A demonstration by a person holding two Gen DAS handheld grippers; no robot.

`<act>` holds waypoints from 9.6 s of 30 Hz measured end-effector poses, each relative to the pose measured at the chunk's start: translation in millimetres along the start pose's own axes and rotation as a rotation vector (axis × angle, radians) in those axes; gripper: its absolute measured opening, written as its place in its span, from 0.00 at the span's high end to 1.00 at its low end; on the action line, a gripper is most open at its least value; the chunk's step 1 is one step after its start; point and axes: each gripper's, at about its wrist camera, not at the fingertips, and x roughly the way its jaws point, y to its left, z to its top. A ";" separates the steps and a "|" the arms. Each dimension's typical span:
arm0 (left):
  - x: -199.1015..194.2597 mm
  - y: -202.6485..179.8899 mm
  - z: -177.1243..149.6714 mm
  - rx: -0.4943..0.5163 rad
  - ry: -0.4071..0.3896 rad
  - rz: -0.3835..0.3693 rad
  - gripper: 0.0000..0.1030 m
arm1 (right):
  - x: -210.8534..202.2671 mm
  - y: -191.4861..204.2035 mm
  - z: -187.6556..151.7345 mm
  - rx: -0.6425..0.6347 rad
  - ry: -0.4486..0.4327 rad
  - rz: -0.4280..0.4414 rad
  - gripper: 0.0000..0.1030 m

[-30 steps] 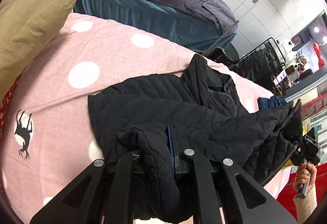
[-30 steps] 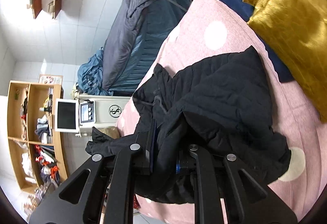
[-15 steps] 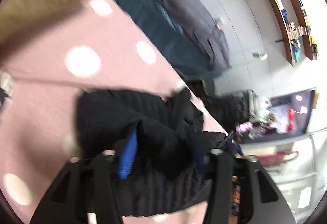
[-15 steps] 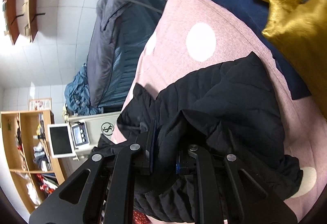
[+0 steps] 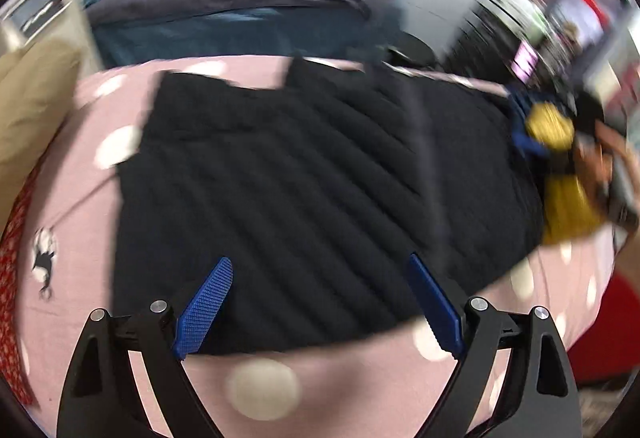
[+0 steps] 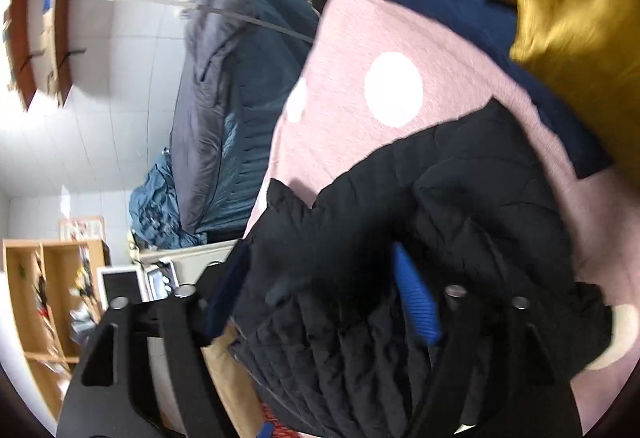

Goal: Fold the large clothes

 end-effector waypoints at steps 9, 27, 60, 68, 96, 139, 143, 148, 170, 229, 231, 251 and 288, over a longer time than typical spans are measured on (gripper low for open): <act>33.4 -31.8 -9.1 0.019 0.058 0.025 0.15 | 6.3 43.3 -120.4 -0.693 0.095 -0.314 0.20; 118.7 4.8 44.4 -0.101 0.237 0.129 0.05 | 70.4 14.9 -138.7 -0.745 0.198 -0.592 0.11; 116.7 -37.1 -0.2 -0.070 0.211 0.196 0.05 | 55.6 -16.5 -187.0 -0.740 0.139 -0.598 0.05; 53.7 -28.8 -44.5 -0.168 0.096 0.103 0.06 | -22.7 -57.1 -210.7 -0.615 -0.012 -0.447 0.05; 10.4 9.4 -84.2 -0.075 0.115 0.250 0.06 | -83.6 -134.7 -165.5 -0.417 -0.029 -0.449 0.05; 68.2 134.4 -7.4 -0.395 0.156 -0.022 0.49 | 34.7 -62.9 -91.4 -0.627 0.146 -0.427 0.61; 43.1 122.3 0.2 -0.378 0.111 -0.032 0.67 | 22.8 -47.8 -98.8 -0.634 0.121 -0.406 0.68; 0.7 107.2 5.6 -0.332 0.022 -0.055 0.76 | -5.6 -14.3 -114.8 -0.700 0.105 -0.356 0.72; -220.4 187.6 -198.3 -0.777 -0.222 0.361 0.82 | 83.0 234.4 -318.1 -1.472 0.326 0.015 0.76; -96.5 98.3 -185.3 -0.564 0.159 0.424 0.06 | 44.8 17.9 -380.5 -1.071 0.592 -0.547 0.17; -89.4 86.7 -182.0 -0.518 0.188 0.432 0.06 | 44.2 30.0 -396.4 -1.132 0.608 -0.532 0.17; -97.1 77.9 -180.5 -0.659 0.405 0.511 0.07 | 46.0 140.5 -468.9 -1.558 0.534 -0.490 0.17; -106.6 74.6 -183.9 -0.658 0.405 0.547 0.07 | 31.5 143.2 -473.9 -1.556 0.495 -0.496 0.17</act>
